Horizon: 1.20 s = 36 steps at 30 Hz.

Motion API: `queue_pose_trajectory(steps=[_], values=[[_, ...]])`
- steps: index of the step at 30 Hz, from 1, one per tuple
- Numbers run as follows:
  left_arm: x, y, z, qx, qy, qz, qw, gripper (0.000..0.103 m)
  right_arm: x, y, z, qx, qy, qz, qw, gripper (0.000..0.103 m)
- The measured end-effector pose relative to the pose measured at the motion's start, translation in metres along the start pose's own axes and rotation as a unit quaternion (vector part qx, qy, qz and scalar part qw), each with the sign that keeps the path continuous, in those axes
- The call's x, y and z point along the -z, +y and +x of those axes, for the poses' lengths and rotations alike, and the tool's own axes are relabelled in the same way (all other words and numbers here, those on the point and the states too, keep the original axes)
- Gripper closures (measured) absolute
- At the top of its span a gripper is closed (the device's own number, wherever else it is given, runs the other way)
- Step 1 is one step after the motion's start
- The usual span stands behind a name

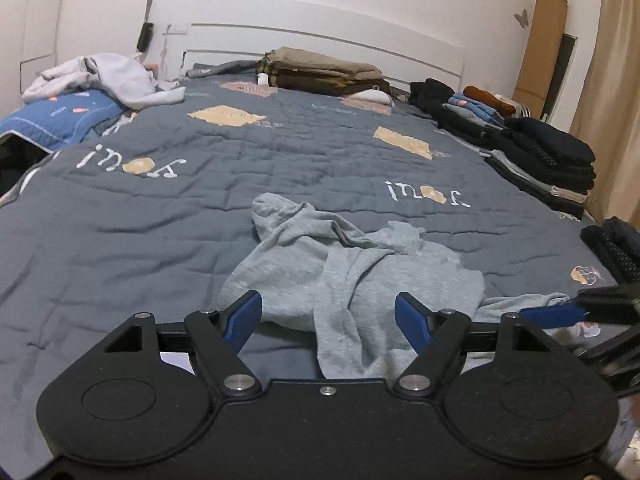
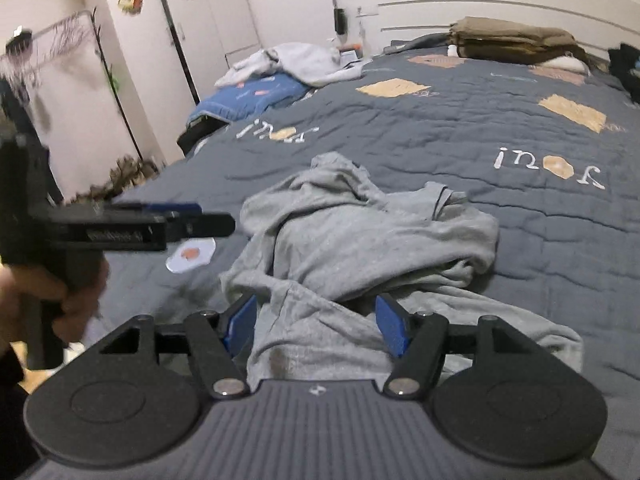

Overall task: Fold clothes
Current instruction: 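Grasp the shirt edge with the right gripper and lift it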

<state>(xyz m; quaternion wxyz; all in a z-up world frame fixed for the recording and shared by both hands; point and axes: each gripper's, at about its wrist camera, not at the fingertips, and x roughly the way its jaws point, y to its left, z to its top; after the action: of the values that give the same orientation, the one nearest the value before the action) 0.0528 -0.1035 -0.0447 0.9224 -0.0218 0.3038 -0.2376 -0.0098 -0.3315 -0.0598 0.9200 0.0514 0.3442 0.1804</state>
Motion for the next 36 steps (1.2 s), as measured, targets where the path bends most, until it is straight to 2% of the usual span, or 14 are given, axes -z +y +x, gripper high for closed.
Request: queue_pose_trajectory(steps=[6,12,13,14,15,16,17,19,22,26,35,36], values=[[-0.001,0.007,-0.003,-0.008,-0.003,-0.016,0.9998,0.030,0.005,0.010,0.013,-0.001,-0.009,-0.021,1.000,0.034],[-0.001,0.014,-0.003,-0.023,0.001,-0.024,0.9994,0.030,0.018,0.028,0.040,0.018,0.035,-0.058,0.998,0.033],[-0.001,0.015,-0.004,-0.024,0.001,-0.025,0.9994,0.030,0.021,0.030,0.044,0.023,0.042,-0.060,0.997,0.035],[-0.001,0.016,-0.005,-0.026,0.000,-0.027,0.9993,0.030,0.023,0.030,0.045,0.030,0.041,-0.061,0.997,0.040],[-0.001,0.018,-0.006,-0.027,-0.001,-0.028,0.9993,0.030,0.025,0.030,0.046,0.037,0.039,-0.061,0.997,0.056],[-0.001,0.019,-0.007,-0.027,-0.001,-0.027,0.9992,0.030,0.024,0.029,0.046,0.043,0.041,-0.054,0.997,0.083],[-0.001,0.019,-0.007,-0.028,-0.002,-0.027,0.9992,0.030,0.020,0.024,0.043,0.043,0.038,-0.037,0.998,0.091],[-0.001,0.020,-0.009,-0.029,-0.003,-0.027,0.9992,0.030,0.012,0.013,0.033,0.038,0.020,0.005,0.999,0.095],[-0.001,0.021,-0.009,-0.031,-0.001,-0.026,0.9992,0.030,-0.005,-0.008,0.000,0.033,-0.043,0.073,0.996,0.096],[0.001,0.018,-0.008,-0.029,0.003,-0.015,0.9995,0.030,-0.020,-0.041,-0.047,0.043,-0.123,0.144,0.981,0.096],[0.008,0.000,0.005,-0.017,0.016,0.032,0.9992,0.030,-0.013,-0.103,-0.091,0.144,-0.132,0.194,0.961,0.097],[0.010,-0.005,0.007,-0.017,0.018,0.042,0.9988,0.030,-0.011,-0.107,-0.087,0.151,-0.114,0.194,0.963,0.097]])
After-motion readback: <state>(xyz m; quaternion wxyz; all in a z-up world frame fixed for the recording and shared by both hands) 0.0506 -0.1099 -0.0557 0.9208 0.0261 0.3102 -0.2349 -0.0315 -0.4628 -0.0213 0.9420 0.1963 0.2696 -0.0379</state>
